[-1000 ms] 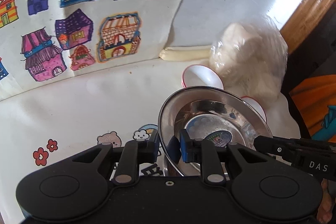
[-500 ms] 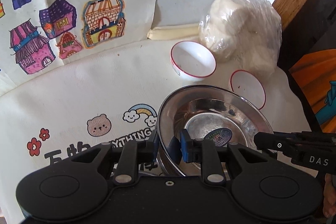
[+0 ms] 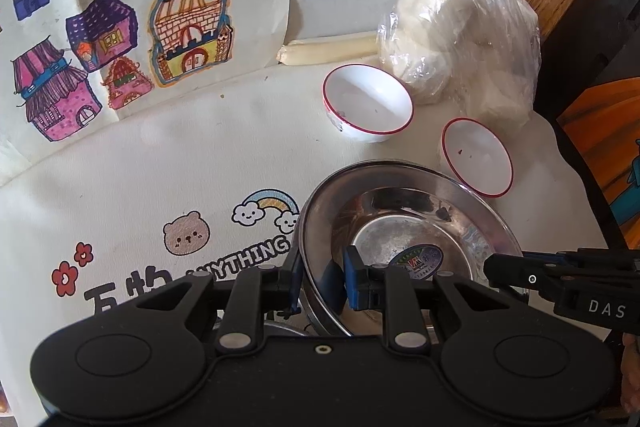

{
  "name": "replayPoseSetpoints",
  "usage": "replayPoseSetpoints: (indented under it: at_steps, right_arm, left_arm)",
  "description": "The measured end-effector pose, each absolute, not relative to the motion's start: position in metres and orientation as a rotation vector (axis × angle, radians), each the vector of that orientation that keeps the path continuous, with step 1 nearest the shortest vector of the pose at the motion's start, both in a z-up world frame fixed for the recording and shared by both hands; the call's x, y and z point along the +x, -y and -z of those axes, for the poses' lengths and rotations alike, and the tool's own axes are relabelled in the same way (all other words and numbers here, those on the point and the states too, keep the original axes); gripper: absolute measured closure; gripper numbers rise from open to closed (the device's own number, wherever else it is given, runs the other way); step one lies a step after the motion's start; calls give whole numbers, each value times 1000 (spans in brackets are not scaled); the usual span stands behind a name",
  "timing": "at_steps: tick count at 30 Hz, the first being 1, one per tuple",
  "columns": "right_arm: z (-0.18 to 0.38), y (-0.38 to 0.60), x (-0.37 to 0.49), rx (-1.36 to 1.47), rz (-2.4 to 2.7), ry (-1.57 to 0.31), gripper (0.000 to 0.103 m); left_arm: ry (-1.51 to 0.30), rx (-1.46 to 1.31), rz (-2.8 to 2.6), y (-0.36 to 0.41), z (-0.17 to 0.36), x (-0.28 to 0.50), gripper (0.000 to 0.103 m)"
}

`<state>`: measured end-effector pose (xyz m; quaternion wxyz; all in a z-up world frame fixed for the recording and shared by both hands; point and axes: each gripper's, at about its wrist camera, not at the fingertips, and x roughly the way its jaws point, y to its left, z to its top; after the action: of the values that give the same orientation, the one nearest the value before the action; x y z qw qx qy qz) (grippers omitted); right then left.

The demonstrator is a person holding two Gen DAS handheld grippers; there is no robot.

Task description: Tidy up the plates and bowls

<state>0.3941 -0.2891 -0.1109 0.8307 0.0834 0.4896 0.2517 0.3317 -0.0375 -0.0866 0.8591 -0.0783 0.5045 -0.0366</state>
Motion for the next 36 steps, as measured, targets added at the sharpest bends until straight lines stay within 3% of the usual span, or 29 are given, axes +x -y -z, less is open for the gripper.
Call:
replayPoseSetpoints:
  at_steps: [36]
  right_arm:
    - [121, 289, 408, 152, -570, -1103, 77]
  left_arm:
    - [-1111, -194, 4, 45, 97, 346, 80]
